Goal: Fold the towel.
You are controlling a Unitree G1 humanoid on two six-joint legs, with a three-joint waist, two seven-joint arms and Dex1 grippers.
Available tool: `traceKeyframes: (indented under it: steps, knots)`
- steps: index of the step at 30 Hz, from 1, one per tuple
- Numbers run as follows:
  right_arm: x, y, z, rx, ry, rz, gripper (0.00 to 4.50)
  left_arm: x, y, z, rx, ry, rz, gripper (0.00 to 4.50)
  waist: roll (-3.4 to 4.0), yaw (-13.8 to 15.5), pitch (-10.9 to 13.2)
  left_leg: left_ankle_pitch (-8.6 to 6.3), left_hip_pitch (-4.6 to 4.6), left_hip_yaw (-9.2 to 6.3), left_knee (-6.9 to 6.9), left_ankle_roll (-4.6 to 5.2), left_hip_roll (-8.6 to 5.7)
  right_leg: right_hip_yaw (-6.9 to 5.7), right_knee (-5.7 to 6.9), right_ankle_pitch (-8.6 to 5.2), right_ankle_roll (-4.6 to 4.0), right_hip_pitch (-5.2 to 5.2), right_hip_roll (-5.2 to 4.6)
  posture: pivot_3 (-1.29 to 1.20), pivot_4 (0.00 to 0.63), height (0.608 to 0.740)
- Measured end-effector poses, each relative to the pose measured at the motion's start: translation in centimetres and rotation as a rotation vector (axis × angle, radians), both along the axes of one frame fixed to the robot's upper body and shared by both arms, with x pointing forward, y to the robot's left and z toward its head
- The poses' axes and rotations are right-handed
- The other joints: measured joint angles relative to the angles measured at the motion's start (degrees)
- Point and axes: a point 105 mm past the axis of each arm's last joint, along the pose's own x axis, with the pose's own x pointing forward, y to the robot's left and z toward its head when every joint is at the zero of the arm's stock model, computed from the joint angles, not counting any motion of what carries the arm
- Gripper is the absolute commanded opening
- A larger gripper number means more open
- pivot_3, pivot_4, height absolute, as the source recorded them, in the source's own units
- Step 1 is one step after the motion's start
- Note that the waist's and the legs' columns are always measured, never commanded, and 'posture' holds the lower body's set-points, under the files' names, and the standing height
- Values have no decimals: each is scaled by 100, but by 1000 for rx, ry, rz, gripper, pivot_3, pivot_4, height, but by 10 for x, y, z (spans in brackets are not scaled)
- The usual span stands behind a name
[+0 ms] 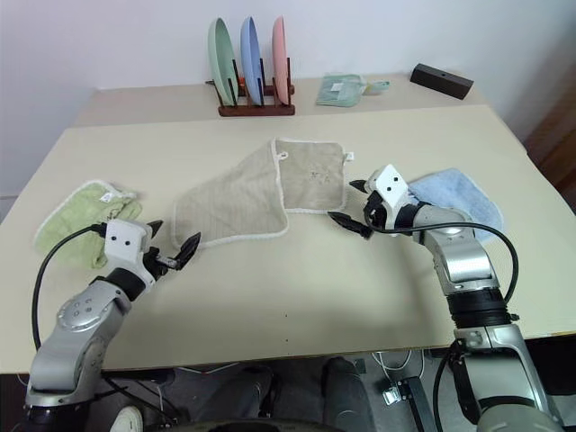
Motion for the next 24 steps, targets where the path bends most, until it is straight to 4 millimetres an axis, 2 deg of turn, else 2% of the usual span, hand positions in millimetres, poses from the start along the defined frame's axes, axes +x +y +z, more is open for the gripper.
traceKeyframes:
  steps: [11, 16, 19, 24]
  knots:
    - [2, 3, 0, 3, -7, 5, 4500, 2, -1, 5, 17, -19, -4, 4311, 0, -1, 0, 0, 0, 1, 1, 0, 0, 0, 0, 0, 0, 0, 0, 0, 150, 740]
    - [-3, 2, -11, -7, 18, 1, 4500, 5, -6, 10, 46, -24, -64, 4311, 0, 10, 0, 0, -1, 1, 2, 0, 0, 0, 1, 0, 0, 0, 0, 0, 150, 740]
    - [-5, 4, -11, -9, 25, 5, 4500, 11, -26, 17, 29, -30, -179, 4311, 0, 15, 0, 0, -2, 1, 5, 0, 0, 0, 1, 1, 1, 0, -1, 0, 150, 740]
    - [-14, 7, -12, 9, 36, -5, 4500, 19, -81, 11, 110, 36, -454, 4311, 0, 37, 0, -1, -2, 1, 5, 1, 0, 1, 1, 2, 1, 0, 0, 0, 150, 740]
